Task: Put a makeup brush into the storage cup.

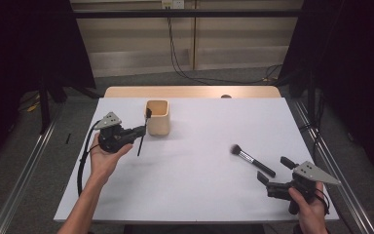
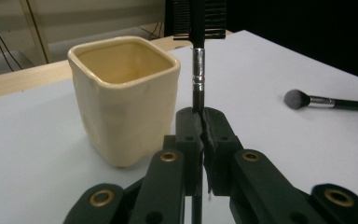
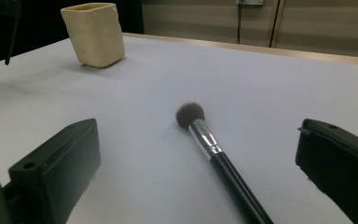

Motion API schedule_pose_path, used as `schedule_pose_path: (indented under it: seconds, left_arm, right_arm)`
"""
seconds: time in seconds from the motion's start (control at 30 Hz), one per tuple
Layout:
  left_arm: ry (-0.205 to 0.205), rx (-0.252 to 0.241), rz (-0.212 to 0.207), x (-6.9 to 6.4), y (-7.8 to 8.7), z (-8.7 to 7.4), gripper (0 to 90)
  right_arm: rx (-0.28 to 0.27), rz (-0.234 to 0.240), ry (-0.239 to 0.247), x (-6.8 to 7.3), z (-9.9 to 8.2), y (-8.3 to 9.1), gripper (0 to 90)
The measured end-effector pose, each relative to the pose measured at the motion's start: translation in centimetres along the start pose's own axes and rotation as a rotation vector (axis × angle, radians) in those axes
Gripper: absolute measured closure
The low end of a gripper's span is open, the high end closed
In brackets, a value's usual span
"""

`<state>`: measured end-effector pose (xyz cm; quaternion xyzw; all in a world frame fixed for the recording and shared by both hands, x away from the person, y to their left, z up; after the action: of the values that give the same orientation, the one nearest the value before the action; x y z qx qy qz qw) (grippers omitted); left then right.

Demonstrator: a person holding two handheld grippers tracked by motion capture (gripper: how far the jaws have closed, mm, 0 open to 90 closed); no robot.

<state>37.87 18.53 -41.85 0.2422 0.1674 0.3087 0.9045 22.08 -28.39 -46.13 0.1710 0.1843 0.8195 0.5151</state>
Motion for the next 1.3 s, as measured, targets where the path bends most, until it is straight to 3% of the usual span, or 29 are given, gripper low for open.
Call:
schedule_pose_path:
  seconds: [0.47,0.73,0.83,1.3]
  left_arm:
    - [-0.02,-0.087,0.019,-0.3,0.0,1.4,85.7]
    - [-0.024,-0.108,0.034,0.0,0.6,2.5,85.7]
    - [-0.05,-0.089,0.056,-0.1,0.4,2.8,85.7]
    - [-0.039,-0.122,0.062,0.6,-0.3,4.9,85.7]
  right_arm:
    - [-0.007,-0.003,-0.004,0.0,0.0,0.0,0.0]
    - [-0.007,-0.004,-0.004,0.0,0.0,0.0,0.0]
    - [-0.007,-0.004,-0.001,0.0,0.0,-0.1,0.0]
    - [-0.008,-0.008,0.003,-0.1,0.0,-0.1,0.0]
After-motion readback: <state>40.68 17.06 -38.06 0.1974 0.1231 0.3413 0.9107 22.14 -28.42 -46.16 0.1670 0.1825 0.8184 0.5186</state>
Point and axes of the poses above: each handheld gripper's, and its own axes: y roughly backward along the jaws, z roughly out of its top, x roughly to its left, the point moved 3 cm from there along -y, roughly forward along the jaws, and after that the axes turned 10 degrees about x, right-handed, at the moved point
